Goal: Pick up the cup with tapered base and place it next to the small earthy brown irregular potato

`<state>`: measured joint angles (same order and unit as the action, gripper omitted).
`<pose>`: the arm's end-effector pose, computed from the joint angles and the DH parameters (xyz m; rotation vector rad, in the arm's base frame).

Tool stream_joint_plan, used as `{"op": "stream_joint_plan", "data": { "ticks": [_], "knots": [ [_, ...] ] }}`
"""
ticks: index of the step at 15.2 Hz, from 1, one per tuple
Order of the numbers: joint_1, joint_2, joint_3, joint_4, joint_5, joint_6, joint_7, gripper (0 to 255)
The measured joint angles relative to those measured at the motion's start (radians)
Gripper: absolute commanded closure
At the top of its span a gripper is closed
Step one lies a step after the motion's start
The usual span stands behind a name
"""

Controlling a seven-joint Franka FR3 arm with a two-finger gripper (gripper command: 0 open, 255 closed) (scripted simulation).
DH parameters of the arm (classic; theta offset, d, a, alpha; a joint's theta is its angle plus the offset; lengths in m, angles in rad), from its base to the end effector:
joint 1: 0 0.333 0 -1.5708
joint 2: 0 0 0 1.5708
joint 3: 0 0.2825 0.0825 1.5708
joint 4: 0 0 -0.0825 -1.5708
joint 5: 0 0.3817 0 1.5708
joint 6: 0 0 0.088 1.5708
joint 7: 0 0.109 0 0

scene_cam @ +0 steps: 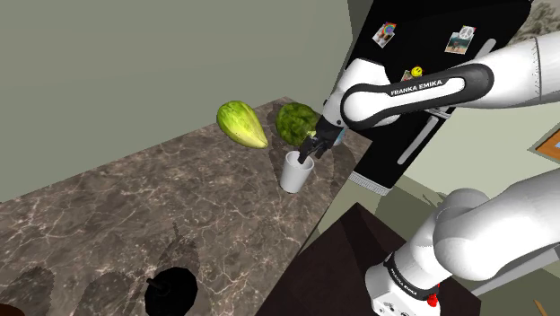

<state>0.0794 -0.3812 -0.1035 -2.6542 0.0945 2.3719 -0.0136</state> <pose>0.4145 -0.0061 0.3419 -3.0303 0.1057 -0.1478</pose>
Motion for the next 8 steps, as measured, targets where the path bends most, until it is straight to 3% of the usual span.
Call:
{"op": "stream_joint_plan", "data": {
  "ticks": [8],
  "knots": [
    [0.009, 0.053, -0.003, -0.020, 0.014, 0.073, -0.011, 0]
  ]
}}
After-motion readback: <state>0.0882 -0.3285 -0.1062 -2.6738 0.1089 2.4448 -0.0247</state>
